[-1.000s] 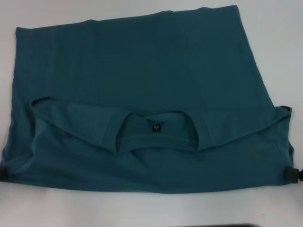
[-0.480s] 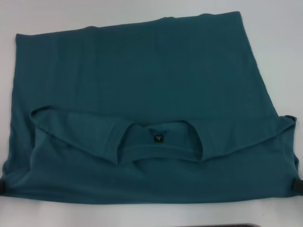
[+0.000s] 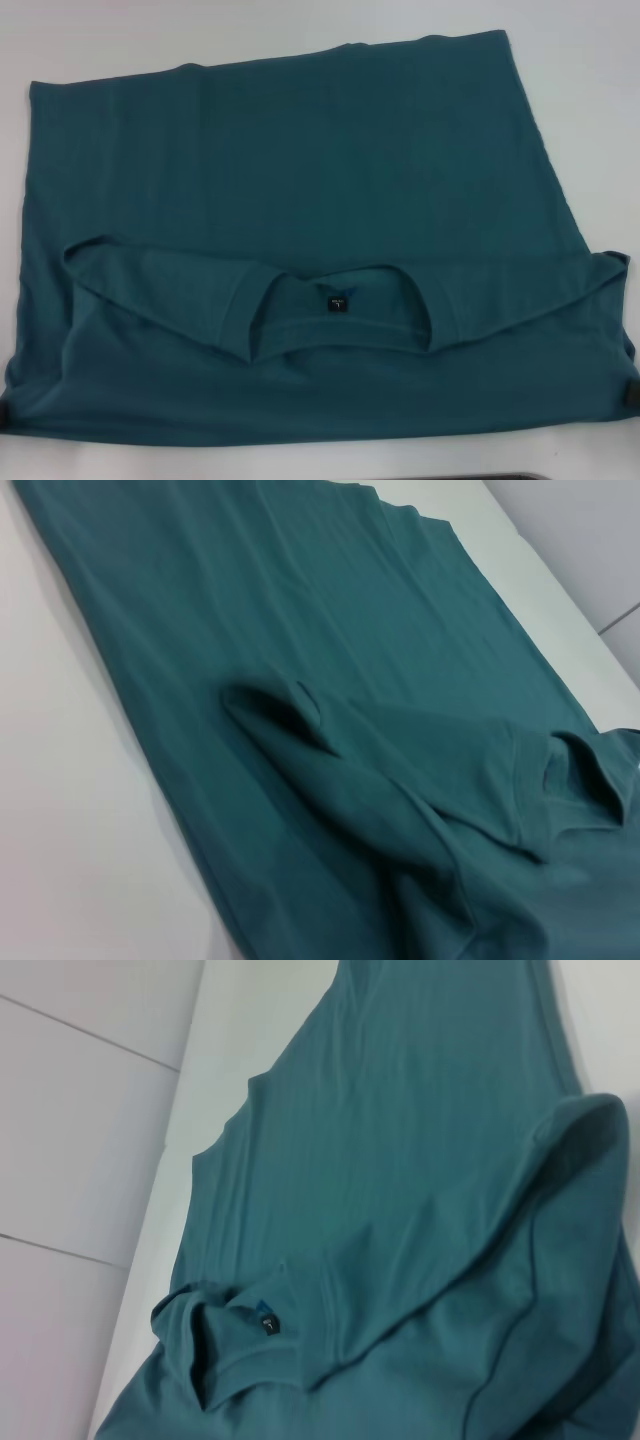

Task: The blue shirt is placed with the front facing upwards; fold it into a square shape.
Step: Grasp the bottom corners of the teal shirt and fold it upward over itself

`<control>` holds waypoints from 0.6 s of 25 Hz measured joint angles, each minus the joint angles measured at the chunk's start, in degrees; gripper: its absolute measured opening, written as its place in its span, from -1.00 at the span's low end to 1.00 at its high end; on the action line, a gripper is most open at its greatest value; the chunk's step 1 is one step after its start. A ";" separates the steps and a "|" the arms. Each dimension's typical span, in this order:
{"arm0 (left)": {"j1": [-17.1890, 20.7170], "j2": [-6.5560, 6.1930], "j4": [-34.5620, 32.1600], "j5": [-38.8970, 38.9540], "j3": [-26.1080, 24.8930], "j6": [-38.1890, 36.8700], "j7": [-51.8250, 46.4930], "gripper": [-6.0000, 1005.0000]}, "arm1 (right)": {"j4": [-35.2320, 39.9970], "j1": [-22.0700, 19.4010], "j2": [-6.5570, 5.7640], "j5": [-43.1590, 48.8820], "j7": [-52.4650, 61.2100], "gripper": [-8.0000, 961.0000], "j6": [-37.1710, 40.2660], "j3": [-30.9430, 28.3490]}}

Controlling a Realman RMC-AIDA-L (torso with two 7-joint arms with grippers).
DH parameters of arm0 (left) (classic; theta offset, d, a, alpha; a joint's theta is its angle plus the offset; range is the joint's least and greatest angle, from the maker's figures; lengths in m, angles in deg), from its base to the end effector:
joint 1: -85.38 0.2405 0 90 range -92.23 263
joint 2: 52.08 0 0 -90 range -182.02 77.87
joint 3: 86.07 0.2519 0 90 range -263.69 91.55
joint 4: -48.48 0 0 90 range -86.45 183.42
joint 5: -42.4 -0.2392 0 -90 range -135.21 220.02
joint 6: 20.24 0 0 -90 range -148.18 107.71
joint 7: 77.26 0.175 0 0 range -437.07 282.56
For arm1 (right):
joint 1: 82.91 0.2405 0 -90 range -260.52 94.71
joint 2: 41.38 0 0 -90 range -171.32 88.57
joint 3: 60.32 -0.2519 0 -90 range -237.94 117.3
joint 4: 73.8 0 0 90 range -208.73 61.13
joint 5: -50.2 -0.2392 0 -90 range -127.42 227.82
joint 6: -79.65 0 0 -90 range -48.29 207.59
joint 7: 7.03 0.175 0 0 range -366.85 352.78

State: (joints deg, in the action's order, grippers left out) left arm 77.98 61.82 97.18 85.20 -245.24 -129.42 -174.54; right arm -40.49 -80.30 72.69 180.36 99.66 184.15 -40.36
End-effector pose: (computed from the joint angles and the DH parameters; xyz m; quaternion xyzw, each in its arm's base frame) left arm -0.4088 0.1792 0.0647 -0.8283 -0.5298 -0.1459 0.1095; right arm 0.4157 0.1462 0.0201 -0.6978 0.6622 0.2604 0.0819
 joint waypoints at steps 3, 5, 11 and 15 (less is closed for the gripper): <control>-0.11 -0.25 -0.71 -0.02 0.14 0.04 0.20 -0.99 | 0.00 0.24 0.00 0.00 0.07 -0.66 0.01 -0.02; -0.06 -0.30 -0.76 -0.05 0.02 0.03 0.47 -0.99 | 0.00 0.21 0.00 0.00 0.08 -0.65 0.01 -0.02; 0.03 -0.37 -0.81 -0.08 0.08 0.23 0.68 -0.99 | -0.03 -0.50 0.08 0.03 -0.20 -0.65 0.14 -0.32; -0.19 -0.49 -0.92 -0.08 0.25 0.67 0.71 -0.99 | -0.03 -0.97 0.34 0.12 -0.83 -0.64 0.77 -0.39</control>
State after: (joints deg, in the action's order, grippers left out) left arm 77.80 61.33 96.26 85.11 -245.00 -128.76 -173.82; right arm -40.52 -81.27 73.03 180.48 98.83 184.93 -40.76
